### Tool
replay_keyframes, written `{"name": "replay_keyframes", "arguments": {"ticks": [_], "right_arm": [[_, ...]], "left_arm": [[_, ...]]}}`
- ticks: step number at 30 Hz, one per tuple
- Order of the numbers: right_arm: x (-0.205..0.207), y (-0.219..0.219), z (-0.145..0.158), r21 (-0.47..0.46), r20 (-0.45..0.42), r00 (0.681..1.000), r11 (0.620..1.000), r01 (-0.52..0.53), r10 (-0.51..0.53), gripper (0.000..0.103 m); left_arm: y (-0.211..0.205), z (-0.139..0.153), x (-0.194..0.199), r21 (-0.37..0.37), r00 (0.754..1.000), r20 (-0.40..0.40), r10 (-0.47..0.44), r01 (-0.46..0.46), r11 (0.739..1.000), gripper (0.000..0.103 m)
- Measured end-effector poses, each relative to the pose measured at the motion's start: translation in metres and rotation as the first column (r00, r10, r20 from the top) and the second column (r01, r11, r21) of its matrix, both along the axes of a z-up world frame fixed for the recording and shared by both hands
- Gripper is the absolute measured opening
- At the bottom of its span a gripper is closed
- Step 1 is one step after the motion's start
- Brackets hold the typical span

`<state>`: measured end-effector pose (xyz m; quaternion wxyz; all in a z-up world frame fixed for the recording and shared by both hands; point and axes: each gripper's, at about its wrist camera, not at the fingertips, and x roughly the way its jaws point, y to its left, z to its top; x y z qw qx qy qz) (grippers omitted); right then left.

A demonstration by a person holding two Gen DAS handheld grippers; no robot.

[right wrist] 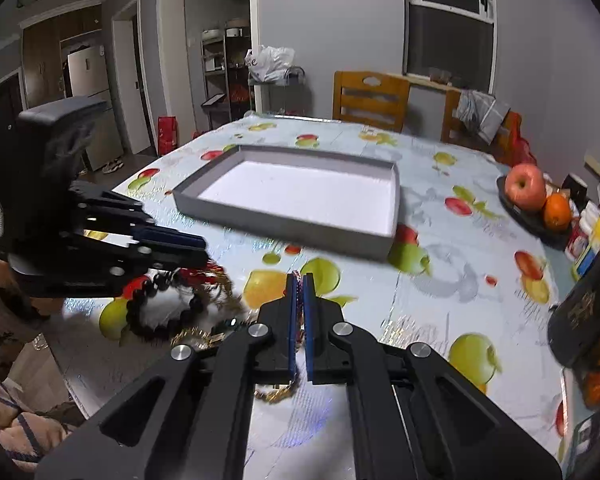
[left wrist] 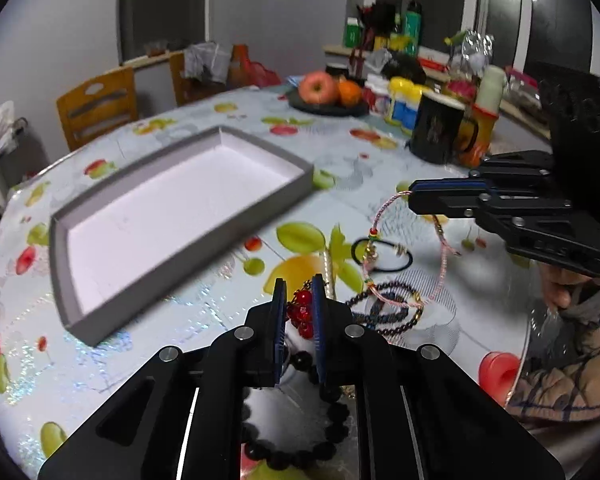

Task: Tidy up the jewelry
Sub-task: 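Carry both items into the gray box and open both tools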

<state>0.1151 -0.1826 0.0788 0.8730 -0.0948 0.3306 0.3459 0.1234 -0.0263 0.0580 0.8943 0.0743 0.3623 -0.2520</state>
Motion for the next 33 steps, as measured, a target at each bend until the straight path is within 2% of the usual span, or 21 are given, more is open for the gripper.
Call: {"name": "replay_keyframes", "arguments": {"ticks": [5,8,17,25,33], "right_arm": [[0.011,0.006,0.019,-0.002,0.047,0.999,1.0,-0.015,0.015,0.003],[0.021,0.014,0.032,-0.009,0.081,0.996,0.999,-0.032,0.032,0.003],[0.078,0.05,0.046,-0.016,0.089,0.994,0.998,-0.062,0.063,0.003],[0.136,0.084,0.022,-0.018,0.033,0.999,1.0,-0.023,0.024,0.003],[0.177,0.097,-0.033,-0.049,-0.087,0.996,0.999,0.023,-0.027,0.003]], "left_arm": [[0.015,0.024,-0.001,-0.026,0.999,0.023,0.026,-0.026,0.999,0.014],[0.023,0.035,0.005,-0.009,0.998,0.035,0.048,-0.048,0.999,0.014],[0.052,0.055,0.057,-0.011,0.99,0.054,0.129,-0.128,0.992,0.014],[0.073,0.034,0.102,-0.031,0.977,0.022,0.211,-0.21,0.977,0.014],[0.091,-0.011,0.128,-0.008,0.952,-0.04,0.304,-0.304,0.952,0.014]]}}
